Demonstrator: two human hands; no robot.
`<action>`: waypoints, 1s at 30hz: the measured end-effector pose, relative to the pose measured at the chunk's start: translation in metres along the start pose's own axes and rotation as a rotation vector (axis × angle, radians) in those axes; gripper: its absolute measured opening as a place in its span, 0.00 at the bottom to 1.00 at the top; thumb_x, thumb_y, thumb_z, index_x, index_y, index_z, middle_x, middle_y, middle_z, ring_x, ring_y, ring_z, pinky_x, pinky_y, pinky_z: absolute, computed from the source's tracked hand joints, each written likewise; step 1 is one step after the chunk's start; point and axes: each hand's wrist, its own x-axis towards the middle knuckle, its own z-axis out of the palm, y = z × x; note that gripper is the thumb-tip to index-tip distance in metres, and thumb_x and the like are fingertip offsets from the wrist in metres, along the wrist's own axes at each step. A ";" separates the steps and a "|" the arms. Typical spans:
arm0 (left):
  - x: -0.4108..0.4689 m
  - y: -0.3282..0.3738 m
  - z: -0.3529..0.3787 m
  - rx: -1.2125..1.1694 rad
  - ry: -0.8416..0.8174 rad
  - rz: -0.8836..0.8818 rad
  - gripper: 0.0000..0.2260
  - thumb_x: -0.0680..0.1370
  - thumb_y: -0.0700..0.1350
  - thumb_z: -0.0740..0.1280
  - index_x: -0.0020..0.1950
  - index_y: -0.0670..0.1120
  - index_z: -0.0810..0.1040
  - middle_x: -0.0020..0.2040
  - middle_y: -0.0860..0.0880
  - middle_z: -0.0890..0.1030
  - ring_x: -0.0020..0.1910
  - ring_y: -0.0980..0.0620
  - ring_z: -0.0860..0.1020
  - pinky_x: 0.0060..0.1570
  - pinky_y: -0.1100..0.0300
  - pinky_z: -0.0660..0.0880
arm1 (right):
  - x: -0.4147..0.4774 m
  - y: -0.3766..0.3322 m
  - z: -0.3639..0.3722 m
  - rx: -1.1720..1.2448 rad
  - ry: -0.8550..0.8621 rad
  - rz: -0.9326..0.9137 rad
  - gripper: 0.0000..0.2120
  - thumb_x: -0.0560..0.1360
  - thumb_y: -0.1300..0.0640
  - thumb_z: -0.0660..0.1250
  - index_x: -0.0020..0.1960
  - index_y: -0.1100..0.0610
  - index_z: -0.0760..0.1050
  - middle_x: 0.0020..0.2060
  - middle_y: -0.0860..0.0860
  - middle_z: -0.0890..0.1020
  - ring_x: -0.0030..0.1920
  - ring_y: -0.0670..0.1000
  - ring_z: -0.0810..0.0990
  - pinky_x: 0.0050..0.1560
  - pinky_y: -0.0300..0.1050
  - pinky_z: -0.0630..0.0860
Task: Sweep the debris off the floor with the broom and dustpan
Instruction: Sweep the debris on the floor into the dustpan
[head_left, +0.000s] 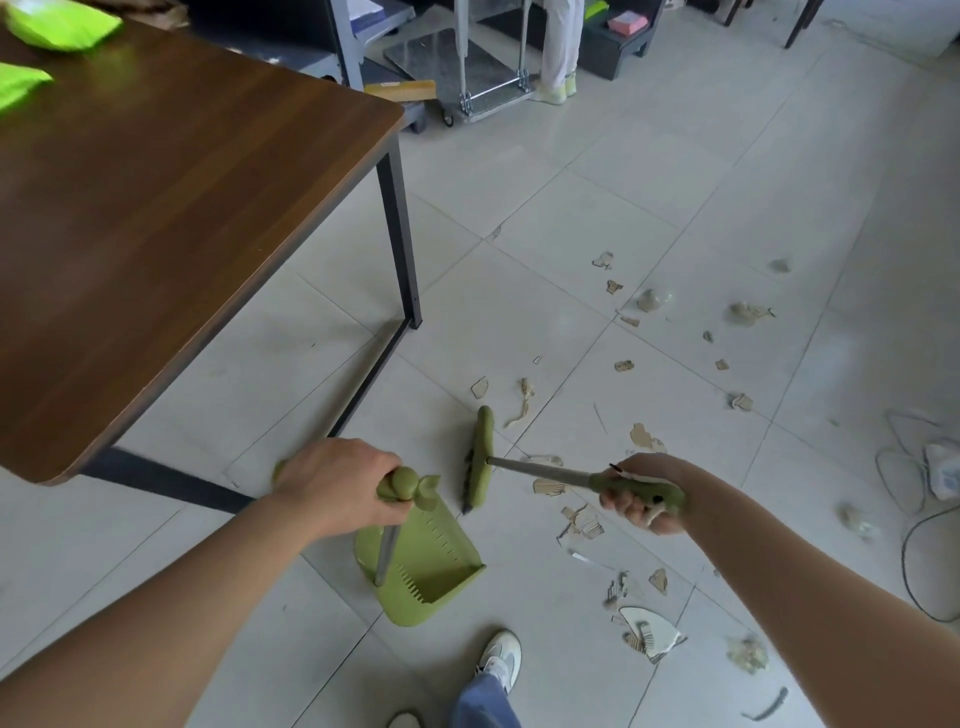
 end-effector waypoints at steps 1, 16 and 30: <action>0.003 0.001 -0.001 -0.005 -0.001 -0.002 0.17 0.73 0.66 0.63 0.47 0.53 0.77 0.34 0.55 0.72 0.37 0.52 0.74 0.26 0.62 0.59 | -0.005 0.003 -0.012 0.010 0.016 0.001 0.10 0.80 0.61 0.53 0.46 0.64 0.72 0.25 0.56 0.76 0.16 0.48 0.72 0.13 0.31 0.62; 0.053 0.035 -0.027 -0.073 0.022 0.049 0.15 0.72 0.65 0.64 0.42 0.54 0.75 0.34 0.55 0.74 0.38 0.51 0.76 0.27 0.61 0.62 | -0.054 0.027 -0.113 0.155 0.112 -0.011 0.12 0.81 0.60 0.52 0.45 0.63 0.70 0.24 0.58 0.74 0.14 0.49 0.70 0.11 0.32 0.62; 0.095 0.011 -0.050 -0.087 0.037 0.116 0.15 0.71 0.65 0.64 0.38 0.55 0.70 0.34 0.55 0.73 0.38 0.51 0.74 0.27 0.61 0.61 | -0.059 -0.026 -0.050 0.138 0.090 -0.057 0.11 0.81 0.60 0.52 0.47 0.64 0.70 0.24 0.58 0.74 0.14 0.49 0.72 0.11 0.33 0.63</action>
